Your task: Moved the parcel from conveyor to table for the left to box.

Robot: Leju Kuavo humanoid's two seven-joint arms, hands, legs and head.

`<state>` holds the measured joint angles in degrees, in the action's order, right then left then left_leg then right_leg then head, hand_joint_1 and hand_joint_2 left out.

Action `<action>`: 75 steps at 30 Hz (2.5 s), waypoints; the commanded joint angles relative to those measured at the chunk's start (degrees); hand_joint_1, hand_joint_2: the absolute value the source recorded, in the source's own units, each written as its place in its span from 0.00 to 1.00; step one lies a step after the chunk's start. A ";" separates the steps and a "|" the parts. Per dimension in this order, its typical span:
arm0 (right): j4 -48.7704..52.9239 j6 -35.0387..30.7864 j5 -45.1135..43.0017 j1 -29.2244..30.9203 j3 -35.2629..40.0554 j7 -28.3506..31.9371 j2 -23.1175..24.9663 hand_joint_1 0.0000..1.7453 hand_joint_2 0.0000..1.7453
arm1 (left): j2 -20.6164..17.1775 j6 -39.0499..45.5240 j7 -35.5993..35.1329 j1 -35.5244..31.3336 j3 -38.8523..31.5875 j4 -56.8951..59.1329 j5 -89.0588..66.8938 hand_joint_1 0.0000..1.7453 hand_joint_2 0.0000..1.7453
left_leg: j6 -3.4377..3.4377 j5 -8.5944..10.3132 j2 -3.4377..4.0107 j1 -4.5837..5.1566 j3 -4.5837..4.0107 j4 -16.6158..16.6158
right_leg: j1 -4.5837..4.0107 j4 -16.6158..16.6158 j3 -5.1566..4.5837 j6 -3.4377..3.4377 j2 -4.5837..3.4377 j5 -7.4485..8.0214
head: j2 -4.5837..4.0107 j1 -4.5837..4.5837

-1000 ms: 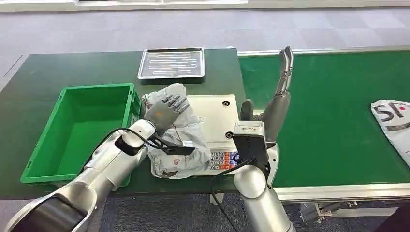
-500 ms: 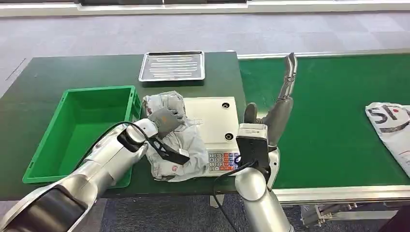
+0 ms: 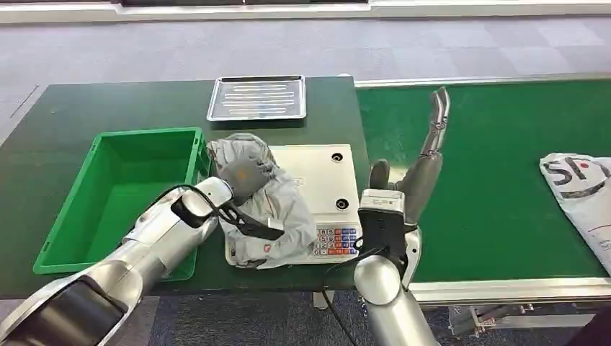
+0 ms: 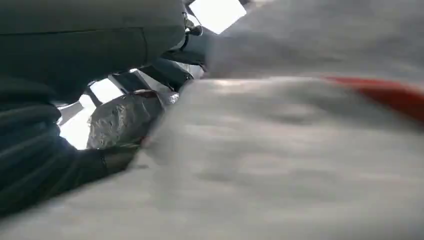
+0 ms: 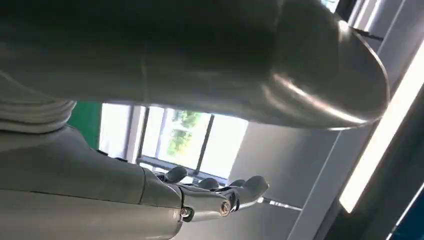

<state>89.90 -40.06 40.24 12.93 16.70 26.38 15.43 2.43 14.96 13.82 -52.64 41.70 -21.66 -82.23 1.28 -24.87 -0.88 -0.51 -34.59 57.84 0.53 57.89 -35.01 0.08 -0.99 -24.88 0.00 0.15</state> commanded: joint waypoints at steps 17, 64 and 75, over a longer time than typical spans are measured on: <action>-1.31 0.06 0.32 -0.23 -3.01 -0.96 -1.10 0.00 0.00 | -16.67 -1.54 -26.07 -18.47 -11.55 -12.43 -7.77 1.00 1.00 | -0.03 0.01 0.23 -0.06 -0.02 -0.14 | -0.09 -0.10 -0.06 -0.09 -0.12 0.05 | 0.00 0.00; -0.92 0.06 0.97 -3.93 -4.91 -1.97 -2.07 0.00 0.00 | 4.16 12.24 9.26 15.02 -44.75 -86.32 66.69 0.00 0.00 | 0.02 -0.17 -0.14 -0.09 -0.22 -0.06 | -0.12 -0.18 -0.19 -0.02 0.18 -0.17 | 0.00 0.02; 0.48 4.93 -3.92 -5.26 -4.97 -0.03 -2.74 0.00 1.00 | 4.86 -3.11 16.33 33.82 -35.58 -82.19 77.49 0.00 1.00 | -0.10 -0.58 0.46 0.09 0.23 -0.17 | 0.09 -0.13 0.11 0.00 -0.33 -0.39 | 0.00 0.02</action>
<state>91.95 -37.92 37.92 7.08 12.79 25.31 14.25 5.40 17.68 31.52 -29.60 1.97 -101.42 -4.59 1.22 -25.44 -0.44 -0.44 -34.49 57.77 0.61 57.87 -35.04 0.06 -1.36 -25.27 0.00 0.17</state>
